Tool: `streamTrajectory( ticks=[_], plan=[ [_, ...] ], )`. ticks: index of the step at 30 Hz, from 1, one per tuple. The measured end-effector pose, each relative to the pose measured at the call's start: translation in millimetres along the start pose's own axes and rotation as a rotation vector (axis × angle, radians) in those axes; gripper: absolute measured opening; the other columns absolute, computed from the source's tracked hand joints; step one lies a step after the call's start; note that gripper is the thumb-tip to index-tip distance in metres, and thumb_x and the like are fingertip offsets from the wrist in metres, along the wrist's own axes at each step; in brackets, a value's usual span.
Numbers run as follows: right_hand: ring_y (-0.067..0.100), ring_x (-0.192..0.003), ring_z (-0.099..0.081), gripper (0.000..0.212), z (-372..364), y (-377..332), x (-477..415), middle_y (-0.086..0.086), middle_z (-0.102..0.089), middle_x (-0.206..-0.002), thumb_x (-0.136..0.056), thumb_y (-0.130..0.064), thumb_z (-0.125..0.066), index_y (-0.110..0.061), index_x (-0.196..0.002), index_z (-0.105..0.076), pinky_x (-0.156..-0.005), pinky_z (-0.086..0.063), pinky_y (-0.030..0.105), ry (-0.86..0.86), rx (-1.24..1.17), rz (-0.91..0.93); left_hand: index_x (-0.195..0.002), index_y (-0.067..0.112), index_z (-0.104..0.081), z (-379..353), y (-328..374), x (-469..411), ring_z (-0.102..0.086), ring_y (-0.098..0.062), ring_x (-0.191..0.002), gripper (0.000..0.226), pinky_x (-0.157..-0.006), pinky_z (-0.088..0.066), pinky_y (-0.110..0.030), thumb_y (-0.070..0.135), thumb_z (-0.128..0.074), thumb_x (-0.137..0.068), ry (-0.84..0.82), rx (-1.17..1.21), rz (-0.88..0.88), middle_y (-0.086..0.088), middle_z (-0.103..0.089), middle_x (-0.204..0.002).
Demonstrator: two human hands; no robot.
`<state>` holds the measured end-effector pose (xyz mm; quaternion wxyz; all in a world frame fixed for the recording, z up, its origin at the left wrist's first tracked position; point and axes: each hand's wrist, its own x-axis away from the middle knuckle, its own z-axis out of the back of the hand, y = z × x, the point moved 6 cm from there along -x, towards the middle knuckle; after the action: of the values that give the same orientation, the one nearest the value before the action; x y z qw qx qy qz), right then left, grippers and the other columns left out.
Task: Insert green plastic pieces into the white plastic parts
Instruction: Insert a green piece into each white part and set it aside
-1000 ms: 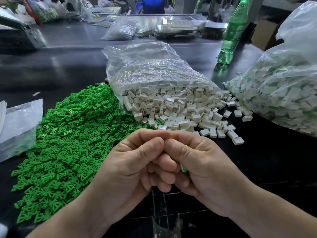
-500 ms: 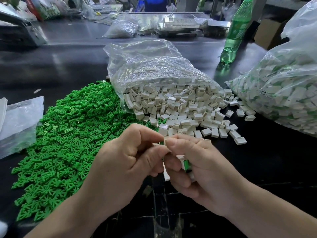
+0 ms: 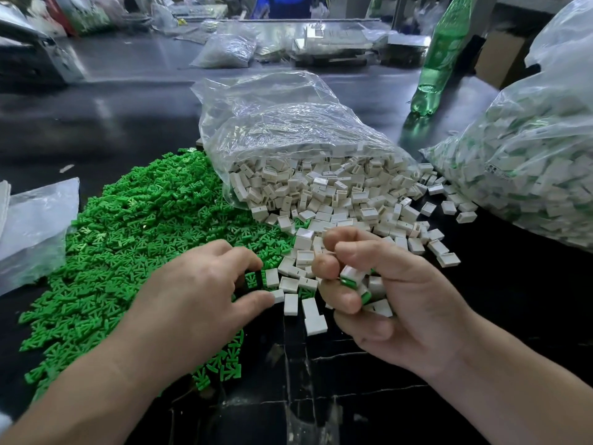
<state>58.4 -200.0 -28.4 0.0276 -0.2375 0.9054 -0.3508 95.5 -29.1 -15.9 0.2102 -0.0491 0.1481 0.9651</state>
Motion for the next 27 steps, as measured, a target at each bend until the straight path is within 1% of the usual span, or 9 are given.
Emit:
streamTrajectory(
  ticks=[2,5,10,13,15,18,20,23,27],
  plan=[
    [0.012,-0.052,-0.058,0.017,4.3,0.4,-0.1,0.006,-0.062,-0.080,-0.080,-0.003,-0.071,-0.015,-0.091,-0.066,-0.032,-0.038,0.017,0.068,0.039,-0.001,-0.115,0.046,-0.057,-0.9,5.3,-0.2,-0.050,0.004,-0.077,0.050,-0.060,-0.032,-0.013,0.076,-0.042,-0.078,0.004,-0.001,-0.022,0.025,-0.050,-0.095],
    [0.012,-0.051,-0.056,0.010,6.9,1.2,-1.2,0.006,-0.062,-0.076,-0.083,-0.007,-0.068,-0.016,-0.088,-0.069,-0.031,-0.036,0.017,0.127,0.094,-0.001,-0.099,0.045,-0.059,-0.8,12.6,1.4,-0.049,0.002,-0.075,0.037,-0.059,-0.027,-0.009,0.072,-0.044,-0.080,0.011,-0.028,-0.065,0.024,-0.051,-0.090],
    [0.012,-0.049,-0.051,0.006,7.5,4.2,-0.7,0.004,-0.059,-0.071,-0.083,-0.015,-0.074,-0.018,-0.086,-0.071,-0.032,-0.035,0.018,0.145,0.180,-0.021,-0.086,0.034,-0.063,-2.6,23.2,2.1,-0.052,-0.003,-0.080,0.014,-0.063,-0.035,-0.016,0.047,-0.058,-0.085,0.012,-0.028,-0.150,0.019,-0.056,-0.084],
    [0.012,-0.045,-0.047,0.006,6.4,5.7,0.7,0.004,-0.057,-0.068,-0.081,-0.019,-0.075,-0.020,-0.086,-0.072,-0.034,-0.032,0.018,0.164,0.327,-0.018,-0.081,0.035,-0.061,10.3,20.0,3.1,-0.058,0.004,-0.069,0.007,-0.055,-0.042,-0.009,0.041,-0.065,-0.084,0.124,0.289,-0.048,0.020,-0.063,-0.078],
    [0.012,-0.043,-0.045,0.005,5.6,8.2,1.2,0.004,-0.056,-0.066,-0.081,-0.024,-0.074,-0.022,-0.085,-0.074,-0.034,-0.031,0.017,0.198,0.453,-0.023,-0.080,0.035,-0.064,15.0,19.0,5.3,-0.059,0.002,-0.057,0.010,-0.046,-0.039,-0.005,0.039,-0.072,-0.081,0.185,0.522,-0.007,0.019,-0.066,-0.074],
    [0.011,-0.043,-0.045,0.014,1.4,12.6,1.7,0.002,-0.055,-0.065,-0.086,-0.033,-0.077,-0.020,-0.092,-0.074,-0.034,-0.030,0.016,0.205,0.503,-0.057,-0.087,0.037,-0.066,18.0,21.8,8.3,-0.067,-0.007,-0.064,0.022,-0.051,-0.052,-0.019,0.052,-0.073,-0.073,0.185,0.706,-0.013,0.013,-0.071,-0.078],
    [0.010,-0.044,-0.045,0.022,-1.8,12.5,2.3,0.000,-0.055,-0.065,-0.087,-0.042,-0.073,-0.021,-0.092,-0.075,-0.035,-0.030,0.016,0.192,0.493,-0.069,-0.088,0.038,-0.065,22.3,27.9,9.5,-0.069,-0.008,-0.075,0.021,-0.058,-0.054,-0.019,0.051,-0.070,-0.073,0.214,0.662,-0.072,0.016,-0.071,-0.089],
    [0.010,-0.044,-0.045,0.027,-4.8,11.3,2.6,0.000,-0.054,-0.064,-0.078,-0.053,-0.070,-0.027,-0.082,-0.075,-0.035,-0.030,0.015,0.187,0.504,-0.082,-0.088,0.034,-0.065,25.9,38.5,10.9,-0.067,0.002,-0.080,0.017,-0.063,-0.047,-0.004,0.033,-0.075,-0.075,0.284,0.577,-0.154,0.022,-0.069,-0.094],
    [0.010,-0.046,-0.046,0.025,-4.8,12.0,2.5,0.000,-0.053,-0.067,-0.086,-0.049,-0.071,-0.025,-0.079,-0.071,-0.037,-0.030,0.016,0.175,0.502,-0.086,-0.089,0.020,-0.067,24.6,44.0,10.6,-0.064,-0.002,-0.080,0.016,-0.066,-0.046,-0.007,0.028,-0.075,-0.077,0.310,0.518,-0.237,0.014,-0.067,-0.092]
  ],
)
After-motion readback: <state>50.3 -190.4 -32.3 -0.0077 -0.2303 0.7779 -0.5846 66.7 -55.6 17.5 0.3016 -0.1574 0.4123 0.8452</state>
